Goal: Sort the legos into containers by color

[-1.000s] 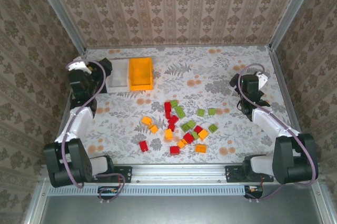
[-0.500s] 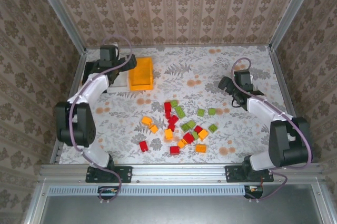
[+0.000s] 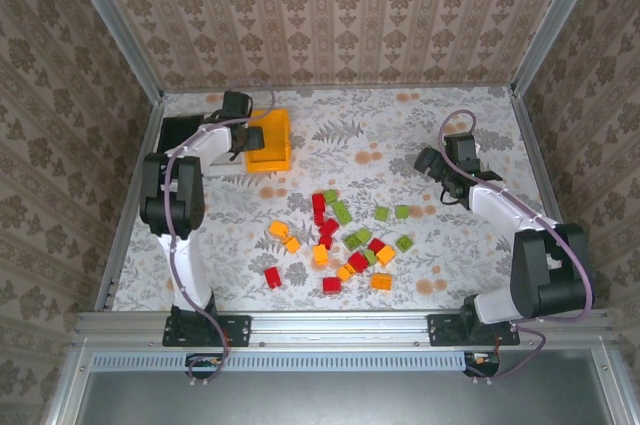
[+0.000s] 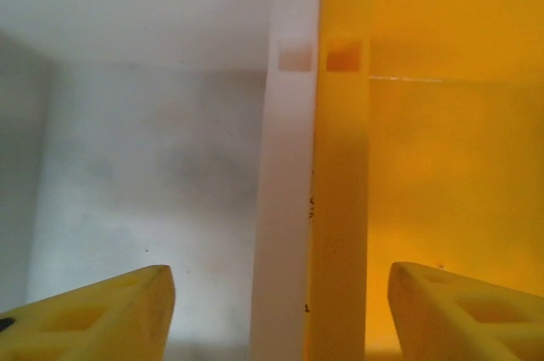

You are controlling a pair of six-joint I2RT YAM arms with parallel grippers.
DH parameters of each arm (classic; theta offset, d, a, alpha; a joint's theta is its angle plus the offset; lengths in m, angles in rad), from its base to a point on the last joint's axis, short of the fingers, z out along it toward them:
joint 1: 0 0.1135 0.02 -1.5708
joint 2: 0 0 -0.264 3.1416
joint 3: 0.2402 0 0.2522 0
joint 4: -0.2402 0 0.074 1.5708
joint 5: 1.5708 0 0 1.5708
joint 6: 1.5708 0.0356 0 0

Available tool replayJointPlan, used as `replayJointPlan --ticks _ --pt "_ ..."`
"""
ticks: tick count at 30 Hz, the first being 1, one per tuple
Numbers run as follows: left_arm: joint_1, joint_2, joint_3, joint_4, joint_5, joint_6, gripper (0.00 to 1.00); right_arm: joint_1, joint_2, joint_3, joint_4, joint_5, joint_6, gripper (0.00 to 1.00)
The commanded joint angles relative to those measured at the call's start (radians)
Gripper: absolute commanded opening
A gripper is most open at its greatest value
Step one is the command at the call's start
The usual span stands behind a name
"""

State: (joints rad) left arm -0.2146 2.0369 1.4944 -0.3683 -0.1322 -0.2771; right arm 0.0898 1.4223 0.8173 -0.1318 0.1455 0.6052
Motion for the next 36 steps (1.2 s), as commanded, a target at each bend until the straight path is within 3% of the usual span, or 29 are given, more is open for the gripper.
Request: replayJointPlan --ticks 1,3,15,27,30,34,36 --pt "-0.011 0.027 0.048 -0.027 -0.001 -0.002 0.6 0.005 -0.054 0.028 -0.034 0.021 -0.005 0.98" --pt "-0.019 0.015 0.026 -0.01 0.01 -0.009 0.47 0.004 -0.047 0.036 -0.047 0.027 0.001 0.98" --pt "-0.173 -0.042 -0.052 0.025 0.046 -0.121 0.21 0.025 -0.01 0.069 -0.094 0.041 0.028 0.87" --pt "-0.412 -0.026 -0.071 0.15 0.088 -0.351 0.19 0.095 0.0 0.051 -0.099 0.038 0.043 0.85" --pt "-0.438 -0.035 -0.057 0.155 0.087 -0.364 0.28 0.126 0.014 0.051 -0.079 0.017 0.043 0.86" --pt "-0.44 -0.112 -0.103 0.2 0.08 -0.37 0.63 0.167 0.027 0.051 -0.023 -0.035 0.034 0.89" --pt "-0.445 -0.162 -0.119 0.208 0.074 -0.352 0.73 0.196 0.034 0.051 0.013 -0.053 0.031 0.91"
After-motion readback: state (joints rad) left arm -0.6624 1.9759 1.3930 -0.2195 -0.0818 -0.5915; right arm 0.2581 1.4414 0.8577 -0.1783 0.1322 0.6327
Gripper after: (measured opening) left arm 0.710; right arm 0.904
